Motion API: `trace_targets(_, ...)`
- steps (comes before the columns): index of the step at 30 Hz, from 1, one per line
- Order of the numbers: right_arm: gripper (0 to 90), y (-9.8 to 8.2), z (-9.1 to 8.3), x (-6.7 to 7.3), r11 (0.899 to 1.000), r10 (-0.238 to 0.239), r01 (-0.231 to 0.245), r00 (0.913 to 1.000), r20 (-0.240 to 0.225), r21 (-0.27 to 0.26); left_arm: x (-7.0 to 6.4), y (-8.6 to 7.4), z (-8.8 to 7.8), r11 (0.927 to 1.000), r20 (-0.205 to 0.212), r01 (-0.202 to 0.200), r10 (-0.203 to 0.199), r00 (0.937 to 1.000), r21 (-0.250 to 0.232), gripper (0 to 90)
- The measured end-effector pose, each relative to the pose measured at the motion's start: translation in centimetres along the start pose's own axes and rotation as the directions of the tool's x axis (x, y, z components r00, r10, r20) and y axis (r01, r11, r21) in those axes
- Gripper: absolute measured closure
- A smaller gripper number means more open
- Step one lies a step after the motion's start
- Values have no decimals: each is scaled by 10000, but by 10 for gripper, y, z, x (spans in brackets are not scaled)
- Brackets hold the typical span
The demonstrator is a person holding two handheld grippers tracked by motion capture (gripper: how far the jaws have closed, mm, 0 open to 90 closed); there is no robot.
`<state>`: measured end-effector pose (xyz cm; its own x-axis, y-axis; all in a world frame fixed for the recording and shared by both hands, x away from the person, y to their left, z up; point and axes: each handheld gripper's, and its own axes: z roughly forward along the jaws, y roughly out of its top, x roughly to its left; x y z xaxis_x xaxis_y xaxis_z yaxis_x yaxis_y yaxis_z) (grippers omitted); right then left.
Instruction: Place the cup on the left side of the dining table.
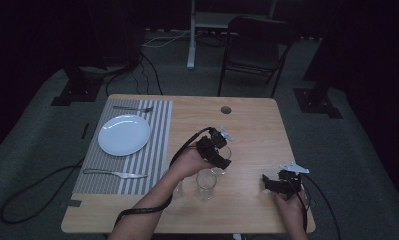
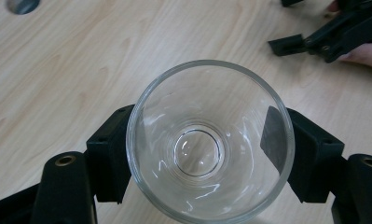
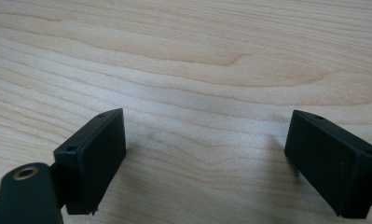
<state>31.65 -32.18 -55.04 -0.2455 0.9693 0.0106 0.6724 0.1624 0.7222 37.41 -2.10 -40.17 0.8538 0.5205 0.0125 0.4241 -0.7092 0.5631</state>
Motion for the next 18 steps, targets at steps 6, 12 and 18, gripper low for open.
trace_targets(6,121,0,0,0,10000,3,-3,10000,3,-3,16,-9,-10,9993,-260,378,-379,9989,-23,288)
trace_targets(12,121,0,0,0,10000,-1,1,10000,1,-1,30,-24,-23,9970,-601,764,-767,9952,-77,288)
trace_targets(18,121,0,0,0,10000,4,-4,10000,3,-3,42,-41,-33,9944,-947,1059,-1056,9899,-18,288)
